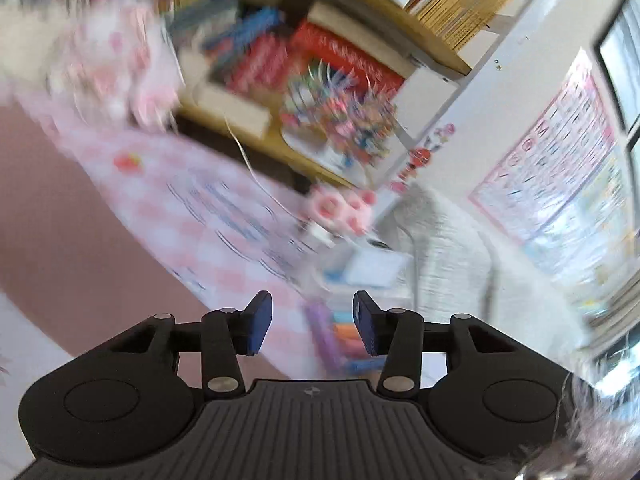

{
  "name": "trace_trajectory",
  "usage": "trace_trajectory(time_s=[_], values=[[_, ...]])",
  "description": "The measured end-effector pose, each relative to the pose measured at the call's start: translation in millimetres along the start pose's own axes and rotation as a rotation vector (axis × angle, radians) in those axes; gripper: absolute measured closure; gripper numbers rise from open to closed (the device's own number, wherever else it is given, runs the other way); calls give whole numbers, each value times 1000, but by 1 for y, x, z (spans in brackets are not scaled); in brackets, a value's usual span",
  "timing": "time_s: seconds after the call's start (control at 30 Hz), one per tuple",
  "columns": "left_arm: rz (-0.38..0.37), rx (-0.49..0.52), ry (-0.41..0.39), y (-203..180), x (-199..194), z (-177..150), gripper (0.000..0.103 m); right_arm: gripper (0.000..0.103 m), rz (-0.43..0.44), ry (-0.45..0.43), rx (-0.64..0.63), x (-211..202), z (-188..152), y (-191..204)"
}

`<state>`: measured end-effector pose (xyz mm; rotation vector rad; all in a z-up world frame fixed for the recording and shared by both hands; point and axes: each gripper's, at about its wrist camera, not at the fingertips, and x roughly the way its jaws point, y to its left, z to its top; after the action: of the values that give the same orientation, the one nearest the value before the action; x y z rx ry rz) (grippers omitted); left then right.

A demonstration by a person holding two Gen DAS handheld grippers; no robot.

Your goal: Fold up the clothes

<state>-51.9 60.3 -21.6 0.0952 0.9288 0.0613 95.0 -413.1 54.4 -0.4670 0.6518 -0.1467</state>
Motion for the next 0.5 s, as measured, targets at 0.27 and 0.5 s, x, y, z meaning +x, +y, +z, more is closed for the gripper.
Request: trace_trajectory(time_s=[0.27,0.5], values=[[51,8,-11,3,-3,5,14,51,388,60,91,-43,-37,66],[87,-53,-40,19,-2,14,14,51,625,181,169,-71,-59,133]])
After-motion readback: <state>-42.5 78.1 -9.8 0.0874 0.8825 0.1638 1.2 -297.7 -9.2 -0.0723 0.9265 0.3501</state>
